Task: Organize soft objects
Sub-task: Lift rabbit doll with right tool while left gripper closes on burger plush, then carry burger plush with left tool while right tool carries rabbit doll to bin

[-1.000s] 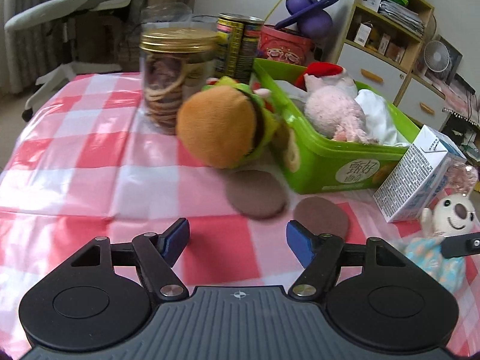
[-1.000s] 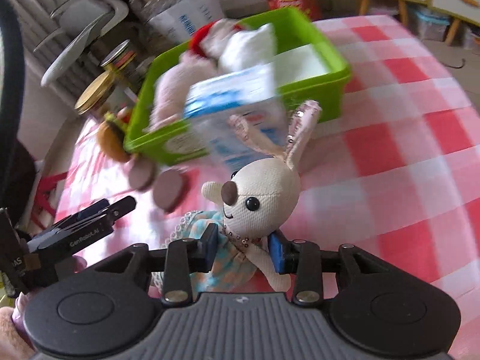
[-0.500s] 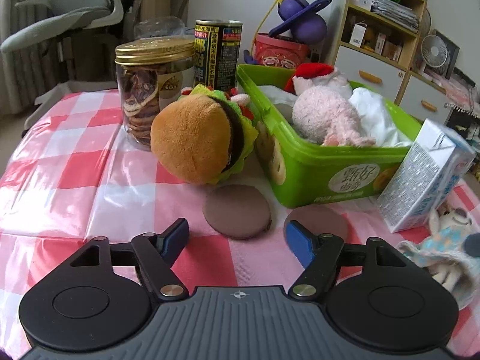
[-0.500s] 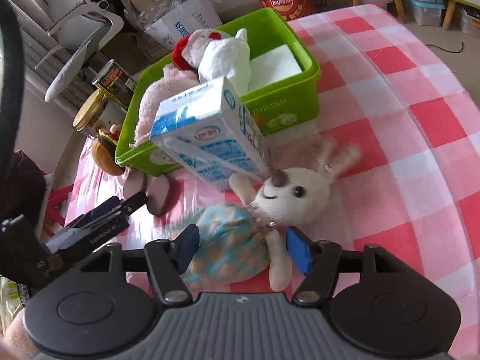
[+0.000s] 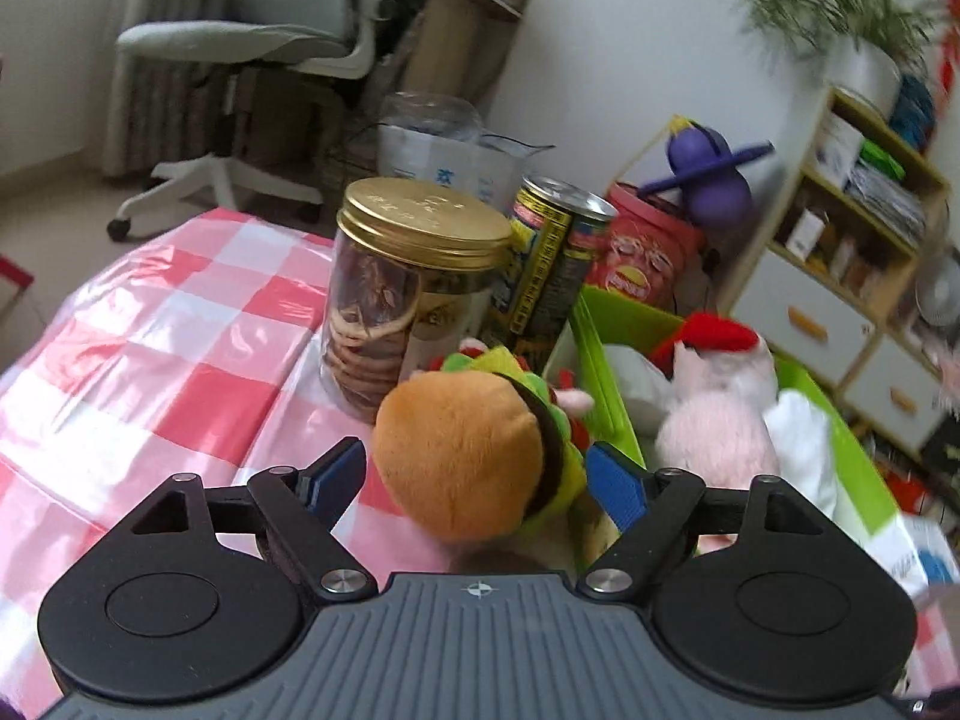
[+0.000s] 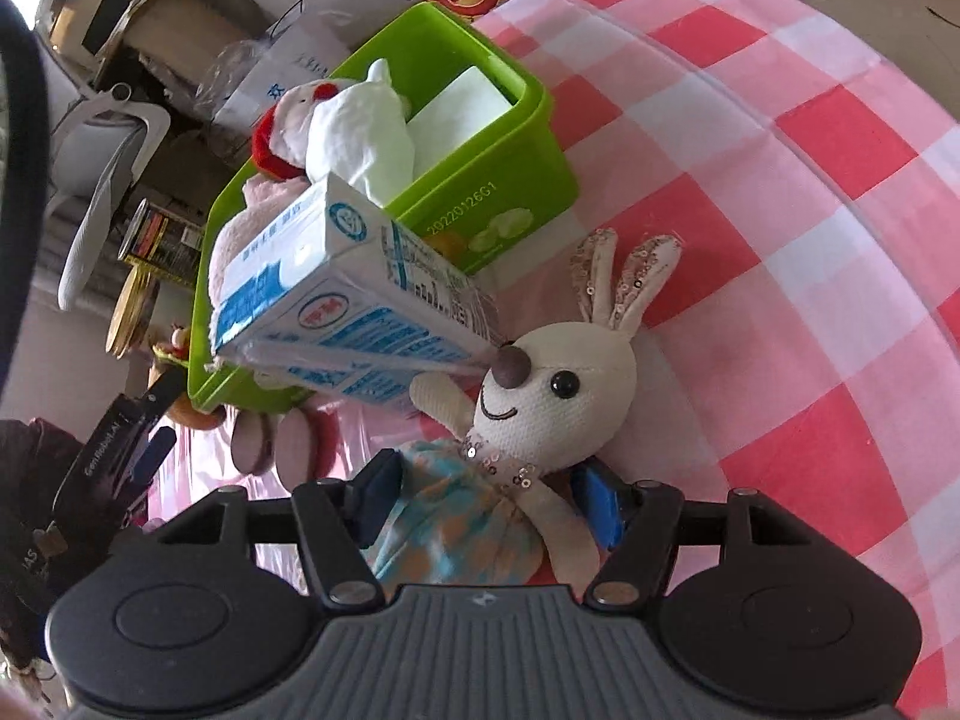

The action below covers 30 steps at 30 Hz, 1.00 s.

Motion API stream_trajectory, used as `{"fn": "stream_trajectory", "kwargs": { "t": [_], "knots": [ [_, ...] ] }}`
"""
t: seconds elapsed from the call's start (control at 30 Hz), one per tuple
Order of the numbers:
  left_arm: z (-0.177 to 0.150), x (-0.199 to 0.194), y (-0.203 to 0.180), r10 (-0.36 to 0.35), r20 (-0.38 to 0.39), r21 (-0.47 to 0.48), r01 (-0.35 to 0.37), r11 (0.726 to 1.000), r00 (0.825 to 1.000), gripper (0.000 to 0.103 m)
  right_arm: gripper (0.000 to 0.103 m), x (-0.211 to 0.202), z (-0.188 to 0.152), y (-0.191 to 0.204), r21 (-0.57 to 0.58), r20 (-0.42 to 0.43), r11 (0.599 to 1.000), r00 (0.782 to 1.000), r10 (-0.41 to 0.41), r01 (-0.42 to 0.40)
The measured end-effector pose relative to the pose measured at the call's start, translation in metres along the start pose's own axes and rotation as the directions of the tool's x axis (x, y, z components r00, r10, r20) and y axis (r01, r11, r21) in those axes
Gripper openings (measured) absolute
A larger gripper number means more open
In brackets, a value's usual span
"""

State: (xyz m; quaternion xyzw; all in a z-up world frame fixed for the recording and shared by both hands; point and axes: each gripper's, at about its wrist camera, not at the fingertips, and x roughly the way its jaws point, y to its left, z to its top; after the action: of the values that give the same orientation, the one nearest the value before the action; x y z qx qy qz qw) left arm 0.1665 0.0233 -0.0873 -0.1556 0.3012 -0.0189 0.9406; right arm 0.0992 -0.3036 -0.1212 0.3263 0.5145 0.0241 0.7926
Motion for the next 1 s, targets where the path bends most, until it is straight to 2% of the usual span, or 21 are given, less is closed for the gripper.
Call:
{"fn": "stream_trajectory", "kwargs": {
  "t": [0.17,0.2,0.23,0.4,0.7,0.83,1.0],
  "knots": [
    [0.000,0.006,0.006,-0.017,-0.002,-0.048,0.017,0.999,1.000,0.070,0.037,0.000,0.001,-0.002,-0.014,0.008,1.000,1.000,-0.008,0.009],
    [0.000,0.005,0.006,-0.017,0.003,-0.052,0.017,0.998,1.000,0.067,0.034,-0.001,0.001,-0.003,-0.009,0.010,1.000,1.000,-0.007,0.007],
    [0.001,0.004,0.006,-0.016,0.006,-0.055,0.016,0.998,1.000,0.060,0.030,-0.001,0.001,-0.003,-0.006,0.010,1.000,1.000,-0.006,0.006],
    [0.003,0.000,0.003,-0.006,-0.006,-0.044,0.006,0.999,1.000,0.050,0.021,-0.003,0.001,-0.006,0.017,0.008,1.000,1.000,0.013,-0.013],
    [0.006,-0.010,0.003,-0.002,-0.055,-0.019,0.001,1.000,0.998,0.045,0.018,-0.016,0.004,-0.006,0.019,0.043,1.000,0.999,0.005,-0.006],
    [0.009,-0.018,0.006,-0.001,-0.095,-0.036,-0.003,0.999,0.995,0.044,0.017,-0.024,0.007,-0.007,0.018,0.067,1.000,0.998,0.007,-0.008],
    [0.016,-0.031,0.008,-0.030,-0.099,-0.020,0.028,0.999,0.995,0.043,0.016,-0.040,0.009,-0.008,0.047,0.121,0.999,0.993,0.008,-0.014]
  ]
}}
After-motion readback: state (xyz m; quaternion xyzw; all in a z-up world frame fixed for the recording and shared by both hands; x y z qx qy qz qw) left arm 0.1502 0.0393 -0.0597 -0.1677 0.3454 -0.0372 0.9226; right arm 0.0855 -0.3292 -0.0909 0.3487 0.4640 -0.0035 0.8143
